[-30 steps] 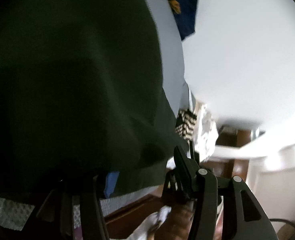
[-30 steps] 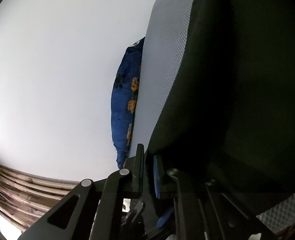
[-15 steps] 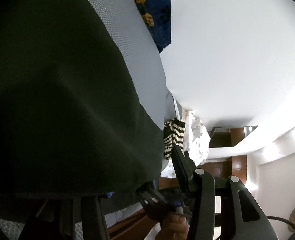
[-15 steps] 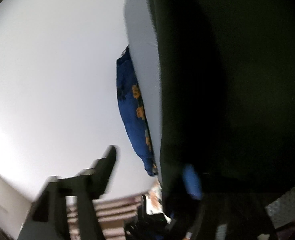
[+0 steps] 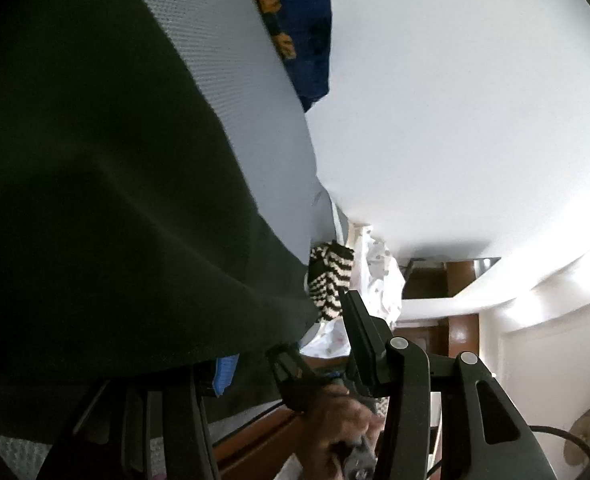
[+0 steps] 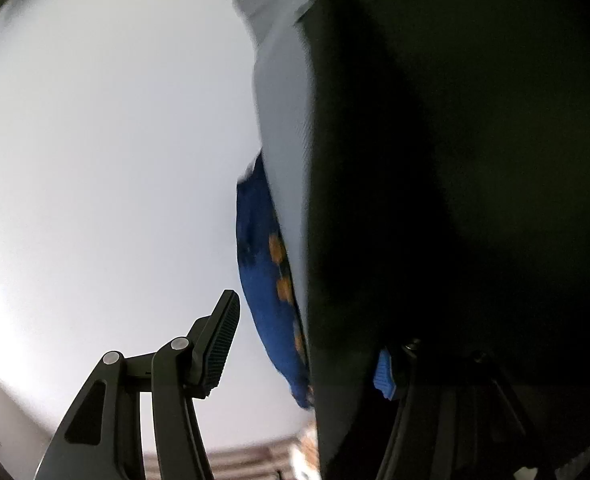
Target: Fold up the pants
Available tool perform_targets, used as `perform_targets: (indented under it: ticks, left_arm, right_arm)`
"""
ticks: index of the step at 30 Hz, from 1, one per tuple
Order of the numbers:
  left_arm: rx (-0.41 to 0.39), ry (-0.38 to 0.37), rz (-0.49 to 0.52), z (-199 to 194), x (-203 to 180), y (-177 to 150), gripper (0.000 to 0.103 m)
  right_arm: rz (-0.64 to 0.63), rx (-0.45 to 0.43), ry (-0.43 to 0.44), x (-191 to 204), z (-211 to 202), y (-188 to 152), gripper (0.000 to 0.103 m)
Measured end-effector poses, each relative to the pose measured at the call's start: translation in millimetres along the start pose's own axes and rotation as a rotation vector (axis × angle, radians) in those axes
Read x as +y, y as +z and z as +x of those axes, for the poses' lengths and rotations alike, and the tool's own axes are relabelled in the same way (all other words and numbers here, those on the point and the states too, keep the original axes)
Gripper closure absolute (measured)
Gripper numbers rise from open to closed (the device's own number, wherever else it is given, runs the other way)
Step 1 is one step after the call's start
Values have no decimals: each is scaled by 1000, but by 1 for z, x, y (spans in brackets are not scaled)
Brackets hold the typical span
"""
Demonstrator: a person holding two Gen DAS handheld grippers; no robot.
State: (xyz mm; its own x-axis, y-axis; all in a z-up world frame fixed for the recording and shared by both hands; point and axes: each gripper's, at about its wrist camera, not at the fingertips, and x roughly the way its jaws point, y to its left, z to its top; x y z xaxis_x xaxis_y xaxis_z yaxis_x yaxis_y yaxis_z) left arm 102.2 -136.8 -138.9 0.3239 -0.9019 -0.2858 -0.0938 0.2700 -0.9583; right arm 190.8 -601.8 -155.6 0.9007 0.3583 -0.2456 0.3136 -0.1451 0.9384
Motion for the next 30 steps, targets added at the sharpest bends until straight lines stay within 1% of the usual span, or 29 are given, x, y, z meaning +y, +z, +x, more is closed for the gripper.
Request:
perform_targets:
  ticks: [1, 3, 5, 6, 7, 9, 10, 11, 15, 17, 19, 23, 24, 26, 30]
  left_arm:
    - [-1, 0, -5, -1, 1, 0, 55]
    - [6, 0, -8, -1, 1, 0, 55]
    - [14, 8, 3, 1, 0, -1, 55]
    - [18, 11, 4, 2, 1, -1, 55]
    - [23, 17, 4, 3, 1, -2, 55]
    - [32, 25, 2, 4, 3, -2, 55]
    - [38, 28, 2, 5, 4, -3, 55]
    - [43, 35, 5, 5, 5, -4, 55]
    - [74, 60, 12, 10, 7, -8, 55]
    - [78, 53, -5, 11, 10, -8, 55]
    - [78, 57, 4, 11, 9, -8, 55]
    - [94, 62, 32, 14, 8, -9, 55]
    - [98, 63, 36, 14, 7, -9, 55]
    - [115, 69, 51, 14, 6, -10, 55]
    - [186, 95, 106, 13, 3, -19, 55]
  right_arm:
    - [-2, -28, 4, -1, -4, 4, 46]
    - [-7, -45, 16, 0, -9, 14, 47]
    - [-48, -49, 10, 7, -12, 23, 59]
    - [-66, -45, 6, 9, -13, 24, 63]
    - [-92, -47, 1, 13, -15, 25, 69]
    - [-147, -57, 9, 20, -21, 25, 80]
    - [-182, -55, 11, 25, -21, 25, 90]
    - [-225, -53, 5, 30, -22, 26, 92]
    - [-244, -45, -8, 30, -23, 31, 96]
    - [-237, -39, -8, 28, -21, 34, 96]
    - [-231, -37, -5, 27, -24, 34, 96]
    - [-228, -51, -19, 30, -31, 33, 97]
    - [-230, -51, -21, 30, -38, 25, 97]
    - [-288, -58, -30, 38, -49, 20, 97]
    - [-455, -92, -69, 63, -79, 5, 97]
